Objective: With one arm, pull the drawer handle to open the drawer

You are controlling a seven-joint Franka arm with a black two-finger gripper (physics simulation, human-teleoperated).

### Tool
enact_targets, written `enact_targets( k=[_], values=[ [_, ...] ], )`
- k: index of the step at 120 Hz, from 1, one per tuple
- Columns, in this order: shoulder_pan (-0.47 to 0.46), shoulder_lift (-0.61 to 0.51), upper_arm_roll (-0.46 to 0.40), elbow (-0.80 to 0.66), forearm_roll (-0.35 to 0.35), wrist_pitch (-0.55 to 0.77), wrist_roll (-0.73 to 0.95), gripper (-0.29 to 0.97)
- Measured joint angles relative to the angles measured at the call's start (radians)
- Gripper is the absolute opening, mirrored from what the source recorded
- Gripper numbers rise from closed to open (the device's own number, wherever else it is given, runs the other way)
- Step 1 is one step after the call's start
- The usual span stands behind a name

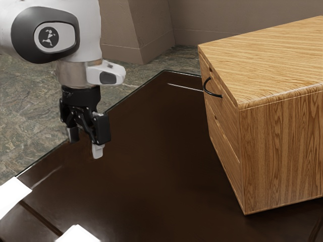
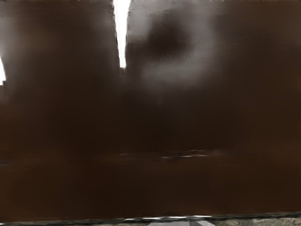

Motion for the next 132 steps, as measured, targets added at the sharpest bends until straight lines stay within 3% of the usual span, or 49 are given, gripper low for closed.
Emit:
enact_targets(
  k=[18, 26, 34, 52, 68, 94, 132],
  values=[
    [-0.011, 0.017, 0.004, -0.002, 0.031, 0.207, -0.011, 0.68],
    [-0.002, 0.022, 0.0, 0.008, 0.02, 0.262, -0.098, 0.68],
    [-0.009, 0.06, 0.0, 0.034, -0.027, 0.339, -0.227, 0.68],
    [-0.014, 0.164, 0.002, 0.064, -0.219, 0.641, -0.471, 0.68],
    [0.031, 0.181, 0.002, 0.07, -0.296, 0.805, -0.641, 0.68],
    [0.054, 0.179, -0.005, 0.055, -0.347, 0.922, -0.848, 0.68],
    [0.029, 0.18, -0.009, 0.01, -0.378, 0.96, -1.043, 0.68]
  ],
)
